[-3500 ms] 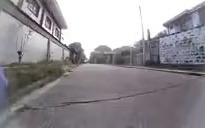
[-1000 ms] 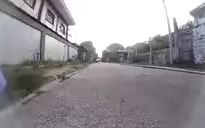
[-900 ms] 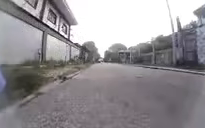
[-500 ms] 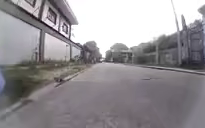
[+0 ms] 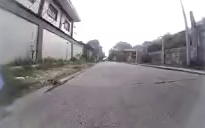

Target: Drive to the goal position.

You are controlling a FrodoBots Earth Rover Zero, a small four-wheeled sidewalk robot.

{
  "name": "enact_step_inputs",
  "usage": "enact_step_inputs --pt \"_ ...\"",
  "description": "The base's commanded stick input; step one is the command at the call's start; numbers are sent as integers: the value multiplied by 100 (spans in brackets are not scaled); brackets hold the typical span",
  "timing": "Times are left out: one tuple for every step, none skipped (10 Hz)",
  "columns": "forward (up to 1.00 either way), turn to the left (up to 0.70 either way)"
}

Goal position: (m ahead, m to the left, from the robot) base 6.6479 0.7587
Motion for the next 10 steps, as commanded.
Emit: enact_step_inputs --pt "100 -40" --pt "100 -37" --pt "100 -22" --pt "100 -7" --pt "100 2" --pt "100 7" --pt "100 0" --pt "100 3" --pt "100 15" --pt "100 2"
